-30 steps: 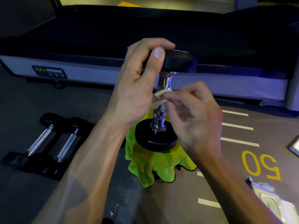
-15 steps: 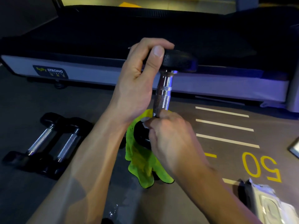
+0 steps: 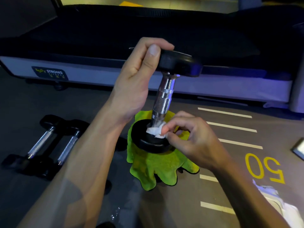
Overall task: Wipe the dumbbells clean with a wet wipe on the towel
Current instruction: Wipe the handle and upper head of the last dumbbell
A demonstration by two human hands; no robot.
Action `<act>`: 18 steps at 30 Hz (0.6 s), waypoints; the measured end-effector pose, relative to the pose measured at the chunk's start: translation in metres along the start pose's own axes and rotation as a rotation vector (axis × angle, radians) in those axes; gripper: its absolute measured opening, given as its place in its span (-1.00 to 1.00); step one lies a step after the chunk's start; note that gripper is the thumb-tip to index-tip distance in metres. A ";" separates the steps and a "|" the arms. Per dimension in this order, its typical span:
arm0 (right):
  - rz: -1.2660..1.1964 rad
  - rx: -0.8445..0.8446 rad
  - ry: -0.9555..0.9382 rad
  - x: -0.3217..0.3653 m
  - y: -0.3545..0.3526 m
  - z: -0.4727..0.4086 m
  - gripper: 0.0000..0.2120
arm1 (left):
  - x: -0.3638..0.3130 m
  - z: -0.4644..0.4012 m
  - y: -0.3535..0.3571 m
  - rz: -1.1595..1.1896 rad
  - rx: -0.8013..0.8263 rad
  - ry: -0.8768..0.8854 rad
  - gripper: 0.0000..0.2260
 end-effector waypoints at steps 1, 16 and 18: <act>-0.025 -0.005 -0.033 0.003 0.000 -0.001 -0.92 | 0.000 -0.001 0.000 0.001 -0.008 -0.001 -0.75; -0.159 -0.094 -0.065 -0.010 0.004 -0.004 -0.94 | 0.011 0.000 -0.009 0.022 -0.047 -0.014 -0.76; -0.127 -0.059 0.001 -0.015 0.000 -0.012 -0.96 | 0.011 0.001 -0.009 0.023 -0.037 -0.010 -0.76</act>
Point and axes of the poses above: each hand's wrist, its own z-axis away from the middle knuckle, its own y-axis out of the palm, x = y × z, the point moved 5 cm from there along -z, towards the middle knuckle, and after that the axes turned 13 degrees about y, right-handed, at the moved point
